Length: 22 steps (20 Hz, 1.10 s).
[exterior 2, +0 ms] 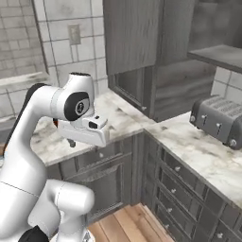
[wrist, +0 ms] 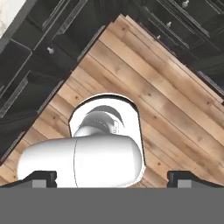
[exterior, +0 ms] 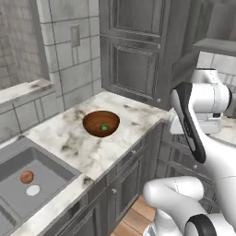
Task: Pick the avocados from the cabinet and place them in one bowl. Pick the onion from the sink and place it in the other bowl.
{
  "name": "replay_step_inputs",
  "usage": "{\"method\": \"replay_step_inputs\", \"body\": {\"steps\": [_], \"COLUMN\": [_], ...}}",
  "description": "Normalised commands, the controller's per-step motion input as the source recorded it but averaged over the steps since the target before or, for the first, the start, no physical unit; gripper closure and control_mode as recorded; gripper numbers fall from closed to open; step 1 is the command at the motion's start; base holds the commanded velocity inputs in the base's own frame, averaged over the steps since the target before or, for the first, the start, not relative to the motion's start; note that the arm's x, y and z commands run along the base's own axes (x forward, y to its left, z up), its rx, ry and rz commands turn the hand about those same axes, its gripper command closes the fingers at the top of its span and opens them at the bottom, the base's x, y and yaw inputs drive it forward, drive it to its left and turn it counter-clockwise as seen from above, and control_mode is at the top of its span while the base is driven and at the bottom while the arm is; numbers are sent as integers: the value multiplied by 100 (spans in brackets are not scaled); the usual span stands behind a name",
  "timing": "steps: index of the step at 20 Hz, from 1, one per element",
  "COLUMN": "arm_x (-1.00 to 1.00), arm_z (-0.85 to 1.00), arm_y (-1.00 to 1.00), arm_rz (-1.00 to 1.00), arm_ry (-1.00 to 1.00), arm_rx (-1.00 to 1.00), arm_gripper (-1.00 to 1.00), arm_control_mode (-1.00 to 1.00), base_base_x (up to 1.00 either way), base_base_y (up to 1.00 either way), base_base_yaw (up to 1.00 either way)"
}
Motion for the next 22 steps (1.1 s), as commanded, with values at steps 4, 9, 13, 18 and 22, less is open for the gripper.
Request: {"method": "replay_step_inputs", "body": {"steps": [4,9,13,18,22], "arm_x": [0,0,0,0,0], "arm_z": [0,0,0,0,0], "arm_y": [0,0,0,0,0], "arm_rz": [0,0,0,0,0], "arm_ry": [0,0,0,0,0], "arm_rx": [0,0,0,0,0], "arm_gripper": [-100,-100,-100,-100,-100], "arm_control_mode": [100,100,100,100,100], "base_base_x": [-4,0,3,9,9], "base_base_y": [0,0,0,2,1], "base_base_yaw": [-46,-47,-47,-46,-45]}}
